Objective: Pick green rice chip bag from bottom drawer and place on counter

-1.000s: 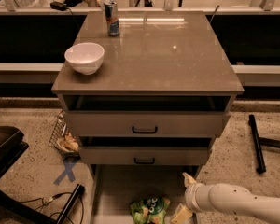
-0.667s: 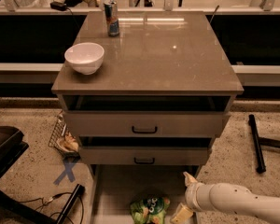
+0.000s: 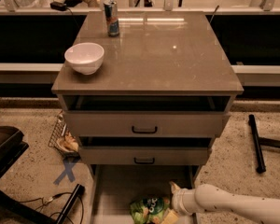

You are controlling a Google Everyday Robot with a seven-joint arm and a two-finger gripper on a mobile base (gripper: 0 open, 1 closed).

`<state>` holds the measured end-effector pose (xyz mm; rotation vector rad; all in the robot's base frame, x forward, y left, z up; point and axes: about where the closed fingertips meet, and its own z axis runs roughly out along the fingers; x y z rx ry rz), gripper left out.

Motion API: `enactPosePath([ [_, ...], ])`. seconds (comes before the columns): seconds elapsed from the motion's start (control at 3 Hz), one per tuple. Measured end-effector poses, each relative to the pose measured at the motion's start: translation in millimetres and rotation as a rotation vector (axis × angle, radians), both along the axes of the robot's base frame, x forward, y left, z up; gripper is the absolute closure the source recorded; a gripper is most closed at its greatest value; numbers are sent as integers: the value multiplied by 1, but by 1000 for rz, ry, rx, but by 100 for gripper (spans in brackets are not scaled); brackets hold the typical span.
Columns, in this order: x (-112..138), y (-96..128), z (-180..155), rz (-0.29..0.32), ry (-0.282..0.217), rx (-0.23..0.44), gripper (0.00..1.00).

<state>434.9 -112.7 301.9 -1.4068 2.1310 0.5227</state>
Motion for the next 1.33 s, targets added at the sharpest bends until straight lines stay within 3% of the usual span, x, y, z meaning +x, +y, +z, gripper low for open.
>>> enactPosePath([
  [0.67,-15,56,-94,60,118,125,0],
  [1.0,-16,73,-122,74,151,169,0],
  [1.33,32,69,-94,79,124,165,0],
])
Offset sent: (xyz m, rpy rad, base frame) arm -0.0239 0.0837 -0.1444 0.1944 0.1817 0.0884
